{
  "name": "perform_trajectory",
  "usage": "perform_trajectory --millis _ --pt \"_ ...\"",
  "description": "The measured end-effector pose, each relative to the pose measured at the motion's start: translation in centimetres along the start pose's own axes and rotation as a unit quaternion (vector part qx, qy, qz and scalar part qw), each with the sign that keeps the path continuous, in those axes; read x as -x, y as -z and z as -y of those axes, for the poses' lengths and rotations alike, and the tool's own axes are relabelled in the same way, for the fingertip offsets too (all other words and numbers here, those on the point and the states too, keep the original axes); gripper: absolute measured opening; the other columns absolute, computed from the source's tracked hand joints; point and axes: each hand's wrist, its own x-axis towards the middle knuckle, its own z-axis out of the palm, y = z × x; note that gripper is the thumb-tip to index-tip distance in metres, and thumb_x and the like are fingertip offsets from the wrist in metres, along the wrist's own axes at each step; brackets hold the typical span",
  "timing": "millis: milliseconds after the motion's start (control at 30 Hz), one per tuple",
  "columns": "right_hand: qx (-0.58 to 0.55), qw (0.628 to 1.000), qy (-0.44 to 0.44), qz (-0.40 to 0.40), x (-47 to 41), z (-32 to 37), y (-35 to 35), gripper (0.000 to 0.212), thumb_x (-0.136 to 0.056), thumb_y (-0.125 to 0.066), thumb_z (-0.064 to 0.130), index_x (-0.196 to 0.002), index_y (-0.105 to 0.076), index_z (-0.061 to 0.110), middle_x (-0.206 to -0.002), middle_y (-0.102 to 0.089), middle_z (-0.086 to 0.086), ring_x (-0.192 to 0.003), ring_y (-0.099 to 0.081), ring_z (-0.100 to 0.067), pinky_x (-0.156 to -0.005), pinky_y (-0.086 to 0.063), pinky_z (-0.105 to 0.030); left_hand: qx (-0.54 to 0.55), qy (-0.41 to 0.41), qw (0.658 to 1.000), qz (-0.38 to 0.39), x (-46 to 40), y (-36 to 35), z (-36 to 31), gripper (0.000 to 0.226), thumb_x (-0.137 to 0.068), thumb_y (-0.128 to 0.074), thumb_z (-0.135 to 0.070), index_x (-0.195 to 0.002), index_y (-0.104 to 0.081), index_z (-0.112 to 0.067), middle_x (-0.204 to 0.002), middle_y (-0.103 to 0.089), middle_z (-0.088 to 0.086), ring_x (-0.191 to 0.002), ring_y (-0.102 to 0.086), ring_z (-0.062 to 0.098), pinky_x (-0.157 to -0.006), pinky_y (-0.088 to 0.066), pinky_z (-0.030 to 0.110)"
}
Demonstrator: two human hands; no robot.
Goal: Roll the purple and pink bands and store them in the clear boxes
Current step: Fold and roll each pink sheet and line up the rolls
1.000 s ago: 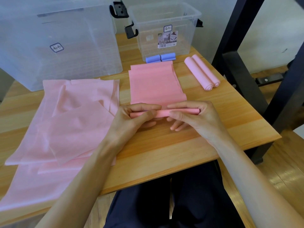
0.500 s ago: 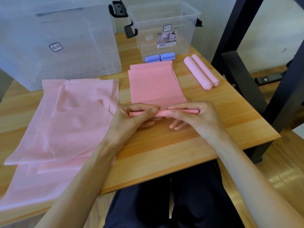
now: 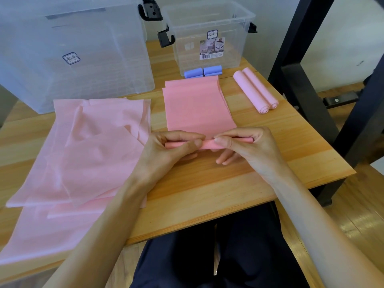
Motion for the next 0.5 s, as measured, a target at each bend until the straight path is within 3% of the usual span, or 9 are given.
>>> perform_trajectory --millis 200,367,500 --pt "0.008 1.0 0.004 0.026 -0.07 0.06 -0.1 0.026 -0.078 -0.078 0.005 -0.104 -0.074 0.007 -0.084 -0.077 -0.009 -0.068 -0.074 -0.026 -0.059 -0.061 -0.028 0.015 0.021 0.999 -0.019 -0.05 0.01 -0.06 0.01 -0.084 -0.07 -0.013 -0.091 -0.077 -0.013 -0.09 -0.078 0.003 -0.086 -0.074 0.014 -0.071 -0.059 0.019" --pt "0.014 1.0 0.002 0.021 0.08 0.03 0.0 0.014 -0.084 -0.074 0.012 -0.097 -0.076 0.007 -0.081 -0.076 -0.01 -0.064 -0.073 -0.029 -0.056 -0.06 -0.031 -0.006 -0.003 1.0 -0.001 0.11 0.04 -0.1 0.02 -0.073 -0.076 -0.017 -0.093 -0.077 -0.014 -0.091 -0.078 0.004 -0.084 -0.074 0.014 -0.075 -0.059 0.022" --pt "0.012 0.999 -0.006 0.039 0.04 0.11 -0.12 0.032 -0.075 -0.079 0.015 -0.106 -0.073 0.01 -0.085 -0.077 -0.008 -0.065 -0.073 -0.029 -0.057 -0.06 -0.03 0.005 -0.001 1.0 -0.015 0.0 0.08 -0.01 0.018 -0.073 -0.076 -0.015 -0.091 -0.077 -0.013 -0.088 -0.078 0.002 -0.081 -0.074 0.012 -0.071 -0.059 0.019"
